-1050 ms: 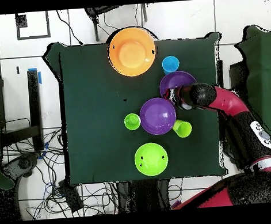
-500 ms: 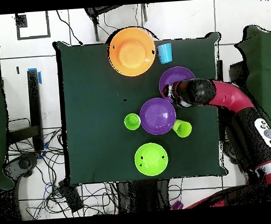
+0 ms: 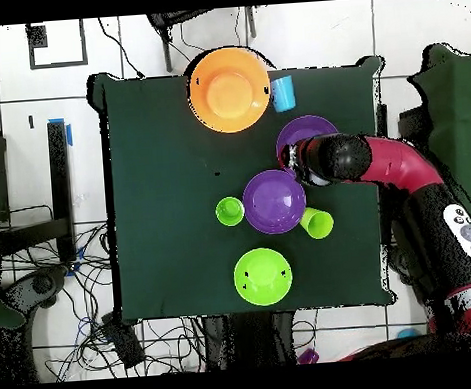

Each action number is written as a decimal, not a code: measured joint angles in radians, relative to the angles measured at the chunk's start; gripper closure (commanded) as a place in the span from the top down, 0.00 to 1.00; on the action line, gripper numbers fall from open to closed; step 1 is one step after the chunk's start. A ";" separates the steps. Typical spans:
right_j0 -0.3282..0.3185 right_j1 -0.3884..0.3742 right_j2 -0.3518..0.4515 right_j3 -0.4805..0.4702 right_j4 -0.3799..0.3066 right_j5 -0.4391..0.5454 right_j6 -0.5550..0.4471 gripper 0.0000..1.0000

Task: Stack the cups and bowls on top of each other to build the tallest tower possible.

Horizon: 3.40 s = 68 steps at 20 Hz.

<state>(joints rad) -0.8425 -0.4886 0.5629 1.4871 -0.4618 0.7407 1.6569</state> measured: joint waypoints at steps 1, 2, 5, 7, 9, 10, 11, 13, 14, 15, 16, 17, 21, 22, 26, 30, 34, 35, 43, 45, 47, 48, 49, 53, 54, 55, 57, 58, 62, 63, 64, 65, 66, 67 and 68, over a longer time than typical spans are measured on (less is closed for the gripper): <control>0.000 -0.001 0.000 0.001 0.000 0.000 0.000 1.00; 0.000 -0.003 0.000 0.001 0.000 0.000 0.000 1.00; 0.004 -0.005 0.000 0.001 -0.001 0.000 0.000 1.00; 0.009 -0.004 0.000 0.001 -0.002 0.000 0.000 1.00; 0.018 -0.005 0.000 0.002 -0.002 -0.004 0.000 1.00; 0.022 -0.005 -0.001 0.002 -0.002 -0.006 0.000 1.00; 0.034 -0.004 -0.002 0.002 -0.003 -0.014 0.000 1.00; 0.043 -0.005 -0.003 0.002 -0.004 -0.020 0.000 1.00; 0.055 -0.004 -0.005 0.002 -0.005 -0.028 0.000 1.00; 0.059 -0.004 -0.005 0.002 -0.005 -0.031 0.000 1.00; 0.067 -0.004 -0.007 0.002 -0.005 -0.038 0.000 1.00; 0.075 -0.003 -0.009 0.001 -0.006 -0.045 0.000 1.00; 0.107 0.002 -0.019 0.002 -0.008 -0.077 0.000 1.00; 0.112 0.004 -0.020 0.002 -0.008 -0.083 0.000 1.00; 0.136 0.018 -0.032 0.001 -0.009 -0.115 0.000 1.00; 0.162 0.038 -0.060 -0.002 -0.012 -0.137 0.000 1.00; 0.175 0.051 -0.084 -0.008 -0.021 -0.138 0.000 1.00; 0.177 0.052 -0.091 -0.010 -0.024 -0.138 0.000 1.00; 0.181 0.056 -0.139 -0.039 -0.046 -0.138 0.000 1.00; 0.182 0.055 -0.151 -0.046 -0.047 -0.138 0.000 1.00; 0.183 0.052 -0.160 -0.048 -0.047 -0.138 0.000 1.00; 0.185 0.050 -0.172 -0.049 -0.048 -0.138 0.000 1.00; 0.185 0.049 -0.176 -0.049 -0.048 -0.138 0.000 1.00; 0.185 0.044 -0.187 -0.051 -0.048 -0.138 0.000 1.00; 0.185 0.042 -0.189 -0.051 -0.049 -0.138 0.000 1.00; 0.185 0.039 -0.192 -0.052 -0.049 -0.138 0.000 1.00; 0.185 0.036 -0.194 -0.054 -0.049 -0.138 0.000 1.00; 0.185 0.034 -0.196 -0.056 -0.049 -0.138 0.000 1.00; 0.185 0.034 -0.198 -0.063 -0.049 -0.138 0.000 1.00; 0.185 0.035 -0.198 -0.065 -0.049 -0.138 0.000 1.00; 0.186 0.036 -0.198 -0.067 -0.049 -0.138 0.000 1.00; 0.186 0.038 -0.198 -0.068 -0.050 -0.139 0.000 1.00; 0.186 0.039 -0.199 -0.069 -0.050 -0.139 0.000 1.00; 0.186 0.040 -0.199 -0.070 -0.050 -0.139 0.000 1.00; 0.186 0.044 -0.200 -0.073 -0.051 -0.143 0.000 1.00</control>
<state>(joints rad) -0.6569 -0.4447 0.3628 1.4144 -0.5128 0.5978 1.6569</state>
